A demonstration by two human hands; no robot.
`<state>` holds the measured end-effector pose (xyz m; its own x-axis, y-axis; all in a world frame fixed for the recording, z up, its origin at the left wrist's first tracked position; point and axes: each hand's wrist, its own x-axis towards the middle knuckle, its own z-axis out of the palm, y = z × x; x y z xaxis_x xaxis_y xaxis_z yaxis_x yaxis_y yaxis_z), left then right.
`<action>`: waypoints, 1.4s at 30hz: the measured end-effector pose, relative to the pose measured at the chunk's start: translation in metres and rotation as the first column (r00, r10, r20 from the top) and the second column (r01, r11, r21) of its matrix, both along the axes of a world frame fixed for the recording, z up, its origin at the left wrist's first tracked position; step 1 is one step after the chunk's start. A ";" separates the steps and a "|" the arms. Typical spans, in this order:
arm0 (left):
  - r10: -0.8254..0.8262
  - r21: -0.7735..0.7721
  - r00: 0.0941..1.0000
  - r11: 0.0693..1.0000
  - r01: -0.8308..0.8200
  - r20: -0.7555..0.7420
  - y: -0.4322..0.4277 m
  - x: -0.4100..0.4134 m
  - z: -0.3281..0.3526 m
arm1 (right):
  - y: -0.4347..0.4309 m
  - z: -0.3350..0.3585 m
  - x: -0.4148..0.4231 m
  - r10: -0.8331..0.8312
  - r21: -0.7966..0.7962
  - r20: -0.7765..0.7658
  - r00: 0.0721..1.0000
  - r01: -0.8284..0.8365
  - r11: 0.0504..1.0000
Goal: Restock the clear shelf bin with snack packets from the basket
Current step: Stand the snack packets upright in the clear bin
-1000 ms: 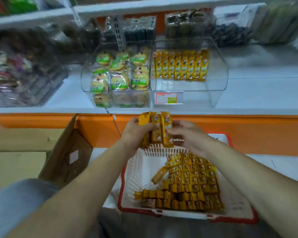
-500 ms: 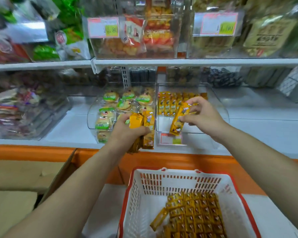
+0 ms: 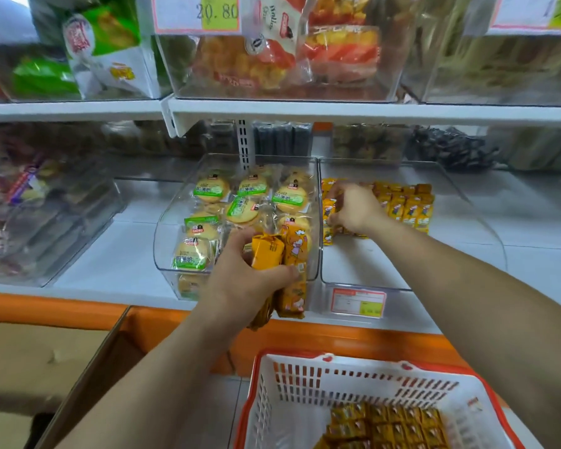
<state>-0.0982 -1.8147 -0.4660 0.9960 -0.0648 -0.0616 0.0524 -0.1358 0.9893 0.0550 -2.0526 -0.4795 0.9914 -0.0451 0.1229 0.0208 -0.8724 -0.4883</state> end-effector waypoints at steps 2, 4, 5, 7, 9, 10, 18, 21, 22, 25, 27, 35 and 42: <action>-0.004 -0.028 1.000 1.000 0.004 -0.003 -0.001 0.002 -0.002 | 0.001 -0.006 0.003 -0.010 -0.018 0.017 1.000 0.010 1.000; -0.017 -0.052 1.000 0.999 0.016 -0.004 -0.003 0.002 -0.001 | 0.000 -0.010 0.004 -0.018 -0.017 0.029 0.999 0.018 1.000; -0.023 -0.063 1.000 0.998 0.022 -0.006 -0.004 0.001 -0.001 | 0.000 -0.011 0.003 -0.021 -0.004 0.026 0.999 0.021 1.000; -0.030 -0.075 0.999 0.997 0.029 -0.011 -0.005 0.000 0.000 | -0.002 -0.008 0.000 -0.028 0.025 0.007 1.000 0.028 0.999; -0.021 -0.071 1.000 0.997 0.020 -0.014 -0.006 -0.003 0.002 | -0.004 -0.002 -0.010 -0.026 0.057 -0.009 1.000 0.027 0.998; -0.016 -0.066 1.000 0.998 0.015 -0.016 -0.006 -0.004 0.003 | -0.006 0.002 -0.017 -0.024 0.073 -0.007 1.000 0.025 0.997; -0.080 -0.095 0.996 0.993 0.075 -0.042 -0.020 -0.016 0.014 | -0.007 0.043 -0.155 0.181 0.584 -0.015 0.983 -0.138 0.800; -0.125 -0.119 0.990 0.986 0.117 -0.065 -0.034 -0.026 0.018 | 0.000 0.049 -0.197 0.284 0.685 -0.043 0.958 -0.178 0.706; -0.138 -0.131 0.988 0.983 0.128 -0.068 -0.038 -0.030 0.019 | 0.002 0.050 -0.203 0.294 0.708 -0.049 0.955 -0.174 0.684; -0.144 -0.181 0.986 0.975 0.127 -0.084 -0.046 -0.039 0.023 | 0.006 0.051 -0.211 0.303 0.800 -0.062 0.951 -0.134 0.585; -0.149 -0.196 0.985 0.972 0.128 -0.092 -0.046 -0.043 0.025 | 0.004 0.053 -0.214 0.329 0.841 -0.079 0.941 -0.114 0.528; -0.162 -0.097 0.981 0.984 0.152 -0.109 -0.036 -0.049 0.025 | -0.020 0.048 -0.209 0.185 0.801 -0.105 0.977 -0.027 0.598; -0.132 -0.020 0.989 0.991 0.131 -0.066 -0.023 -0.037 0.023 | -0.040 0.035 -0.135 -0.088 0.585 0.026 0.996 0.056 0.809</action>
<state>-0.1350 -1.8375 -0.4435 0.9724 -0.1963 -0.1260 0.1015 -0.1301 0.9863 -0.0800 -2.0926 -0.4440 0.9758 -0.1951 0.0992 0.0073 -0.4239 -0.9057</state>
